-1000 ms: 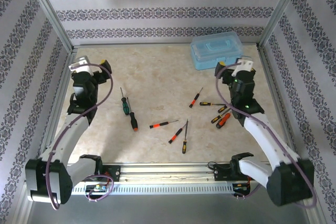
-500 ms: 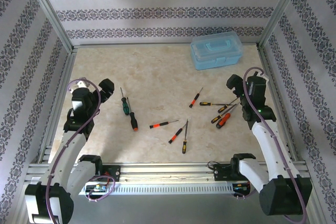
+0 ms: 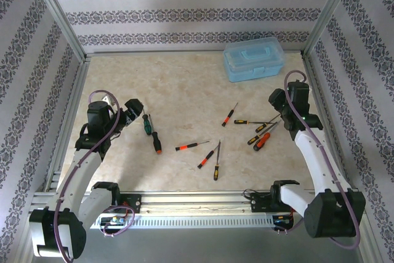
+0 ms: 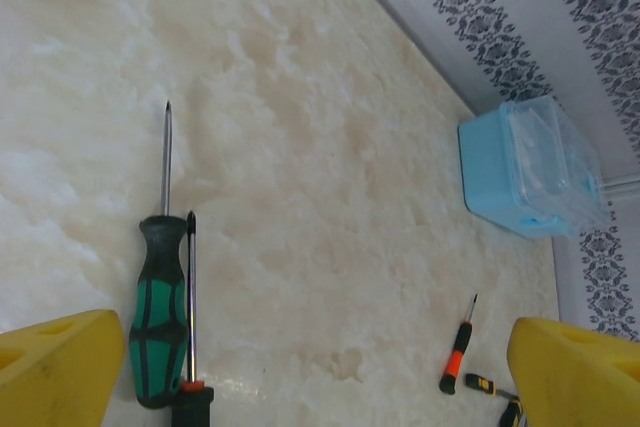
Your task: Pack the tool kit
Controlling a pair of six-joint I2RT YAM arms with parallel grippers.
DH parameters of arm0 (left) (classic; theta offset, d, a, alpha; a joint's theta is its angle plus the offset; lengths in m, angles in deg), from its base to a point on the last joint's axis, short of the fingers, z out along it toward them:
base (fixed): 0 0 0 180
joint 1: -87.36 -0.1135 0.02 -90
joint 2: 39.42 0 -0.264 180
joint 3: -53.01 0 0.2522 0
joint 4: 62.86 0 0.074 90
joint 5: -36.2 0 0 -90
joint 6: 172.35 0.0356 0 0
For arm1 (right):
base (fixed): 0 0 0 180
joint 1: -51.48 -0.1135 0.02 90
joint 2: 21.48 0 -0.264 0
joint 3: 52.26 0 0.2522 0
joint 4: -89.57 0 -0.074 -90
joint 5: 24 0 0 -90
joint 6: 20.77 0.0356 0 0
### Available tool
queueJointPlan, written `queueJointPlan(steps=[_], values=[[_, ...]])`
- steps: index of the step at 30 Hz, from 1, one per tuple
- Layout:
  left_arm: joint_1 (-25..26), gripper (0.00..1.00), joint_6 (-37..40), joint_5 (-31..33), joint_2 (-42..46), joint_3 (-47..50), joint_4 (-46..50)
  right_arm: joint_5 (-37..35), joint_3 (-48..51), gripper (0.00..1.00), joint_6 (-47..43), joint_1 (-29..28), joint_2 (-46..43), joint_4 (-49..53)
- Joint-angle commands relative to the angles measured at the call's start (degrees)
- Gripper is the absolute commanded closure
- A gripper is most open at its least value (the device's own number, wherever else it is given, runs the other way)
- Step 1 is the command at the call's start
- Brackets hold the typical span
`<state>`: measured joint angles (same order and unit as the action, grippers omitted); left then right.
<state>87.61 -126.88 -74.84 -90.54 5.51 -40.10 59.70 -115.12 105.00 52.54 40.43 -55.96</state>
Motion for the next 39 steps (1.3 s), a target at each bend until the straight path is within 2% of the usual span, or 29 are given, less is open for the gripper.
queueJointPlan(steps=[1,7,9,12,16,20,27,32,39], values=[[-0.69,0.02,-0.65,-1.9,0.34,-2.72,4.32,1.53,-3.9,0.44,2.99,0.95,3.0,2.32],[-0.69,0.02,-2.41,-3.78,-3.97,-4.29,1.82,0.21,-10.51,0.42,7.96,1.64,10.64,5.24],[-0.69,0.02,-2.8,-4.28,-6.6,-5.55,1.56,-0.03,-12.78,0.38,10.32,1.92,13.76,5.39],[-0.7,0.02,-3.42,-7.06,-10.58,-6.43,-0.68,0.93,-16.95,0.25,13.12,2.1,19.17,4.34],[-0.69,0.03,-4.09,-9.7,-13.25,-5.48,-3.98,3.51,-25.49,0.22,16.73,2.1,28.15,5.42],[-0.67,0.03,-3.94,-10.01,-12.24,-3.66,-4.95,4.94,-33.33,0.18,18.16,1.76,35.32,5.84],[-0.61,0.02,-3.48,-8.8,-9.48,-2.01,-4.35,5.74,-44.82,0.17,20.9,1.84,47.33,7.77],[-0.44,0.03,-4.33,-9.16,-10.21,-1.64,-5.12,7.89,-58.04,0.16,20.82,2.02,56.8,12.94],[-0.37,0.03,-5.16,-8.6,-13.17,-1.66,-6.86,7.44,-66.38,0.16,22.35,2.19,63.92,15.3]])
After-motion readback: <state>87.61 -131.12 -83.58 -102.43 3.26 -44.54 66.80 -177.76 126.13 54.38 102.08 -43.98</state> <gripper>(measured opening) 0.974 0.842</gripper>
